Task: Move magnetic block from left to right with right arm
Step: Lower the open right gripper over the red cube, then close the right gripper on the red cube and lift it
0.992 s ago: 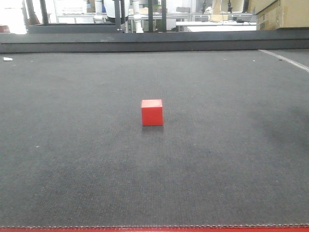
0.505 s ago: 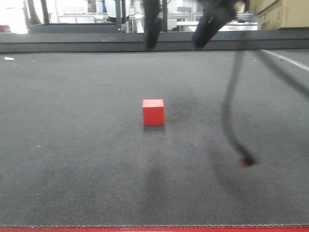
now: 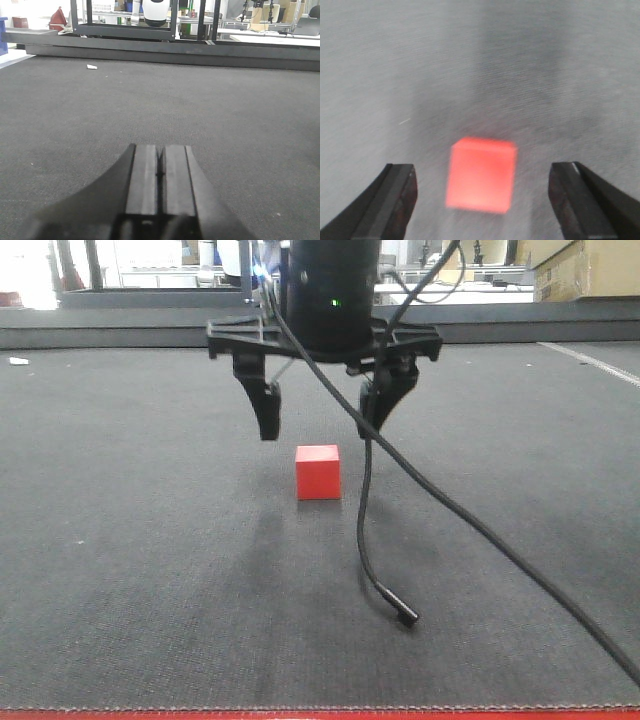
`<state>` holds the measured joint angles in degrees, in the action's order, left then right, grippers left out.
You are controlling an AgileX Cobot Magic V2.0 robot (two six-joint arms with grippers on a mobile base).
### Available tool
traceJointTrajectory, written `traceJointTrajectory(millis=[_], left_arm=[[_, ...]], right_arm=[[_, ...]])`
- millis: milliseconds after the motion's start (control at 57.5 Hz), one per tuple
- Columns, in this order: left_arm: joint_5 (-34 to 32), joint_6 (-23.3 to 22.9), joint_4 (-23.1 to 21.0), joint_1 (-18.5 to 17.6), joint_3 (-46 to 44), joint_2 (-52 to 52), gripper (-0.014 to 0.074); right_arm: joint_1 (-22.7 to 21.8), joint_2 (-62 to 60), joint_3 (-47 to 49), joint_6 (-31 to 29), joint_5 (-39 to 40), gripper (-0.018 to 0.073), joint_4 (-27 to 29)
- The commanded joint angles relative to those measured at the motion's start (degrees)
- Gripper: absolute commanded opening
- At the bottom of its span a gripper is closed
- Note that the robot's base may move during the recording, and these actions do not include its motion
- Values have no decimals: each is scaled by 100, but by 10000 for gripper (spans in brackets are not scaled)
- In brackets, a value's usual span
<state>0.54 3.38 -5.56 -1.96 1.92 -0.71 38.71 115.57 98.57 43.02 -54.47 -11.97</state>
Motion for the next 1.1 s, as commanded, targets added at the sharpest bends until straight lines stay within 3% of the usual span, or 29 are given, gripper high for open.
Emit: traceJointTrajectory(millis=[0, 418, 923, 1079], left_arm=[[-513, -40, -26, -22, 37, -75, -126], [-513, -40, -26, -22, 37, -75, -126], [-513, -40, -26, -22, 37, -75, -126], [-513, -40, -26, -22, 37, -75, -126]], right_arm=[[-10, -233, 208, 156, 168, 634, -374], [-10, 20, 208, 149, 602, 629, -387], [0, 55, 208, -181, 142, 211, -115], [-220, -254, 208, -532, 92, 194, -88]])
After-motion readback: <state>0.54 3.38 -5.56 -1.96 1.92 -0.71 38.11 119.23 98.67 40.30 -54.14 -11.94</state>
